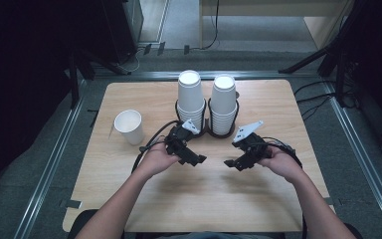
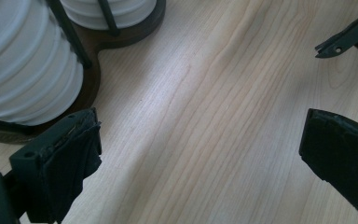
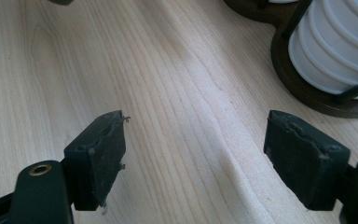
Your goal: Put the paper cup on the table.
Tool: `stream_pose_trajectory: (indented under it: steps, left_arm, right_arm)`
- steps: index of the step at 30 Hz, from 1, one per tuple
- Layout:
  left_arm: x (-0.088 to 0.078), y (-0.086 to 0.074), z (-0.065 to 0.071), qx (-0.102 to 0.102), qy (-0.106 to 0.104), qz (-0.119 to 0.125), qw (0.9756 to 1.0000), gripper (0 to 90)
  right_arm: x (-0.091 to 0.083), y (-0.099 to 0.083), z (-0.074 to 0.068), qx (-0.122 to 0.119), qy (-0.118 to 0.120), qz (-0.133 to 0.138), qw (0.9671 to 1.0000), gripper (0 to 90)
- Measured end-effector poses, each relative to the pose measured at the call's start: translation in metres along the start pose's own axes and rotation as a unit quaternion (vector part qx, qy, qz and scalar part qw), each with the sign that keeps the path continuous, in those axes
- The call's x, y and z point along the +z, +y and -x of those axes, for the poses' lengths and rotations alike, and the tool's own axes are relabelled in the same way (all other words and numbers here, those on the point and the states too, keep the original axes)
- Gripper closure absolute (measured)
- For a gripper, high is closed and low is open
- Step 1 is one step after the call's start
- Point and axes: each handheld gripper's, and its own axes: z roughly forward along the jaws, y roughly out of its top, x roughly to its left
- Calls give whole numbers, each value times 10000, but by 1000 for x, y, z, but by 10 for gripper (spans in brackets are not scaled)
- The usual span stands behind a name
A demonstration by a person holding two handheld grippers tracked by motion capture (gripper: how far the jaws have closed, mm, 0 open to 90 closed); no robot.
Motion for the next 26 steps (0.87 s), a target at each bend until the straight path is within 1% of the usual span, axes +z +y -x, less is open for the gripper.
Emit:
stream_pose_trajectory:
  steps: [1,4,10,15,19,21,24,26]
  left_arm:
    - [1,0,0,35,37,-17,10000,0]
    - [3,1,2,-31,-15,23,10000,0]
    - [6,2,6,101,-19,-29,9999,0]
    - [5,1,6,102,-14,-22,9999,0]
    - [5,1,6,120,117,26,9999,0]
    - [5,2,6,60,26,104,9999,0]
    - [8,1,5,123,5,54,9999,0]
    - [14,-1,5,55,-7,9,10000,0]
  right_arm:
    - [0,0,0,-14,-5,5,10000,208]
    - [0,0,-1,-29,4,4,10000,208]
    - [1,1,-1,-50,5,2,10000,208]
    - [0,1,-2,-41,6,-1,10000,208]
    - [0,1,-1,-58,7,0,10000,208]
    - [0,1,-1,-63,4,-2,10000,208]
    - [0,0,-1,-58,9,-6,10000,208]
    - [0,0,-1,-52,14,-10,10000,208]
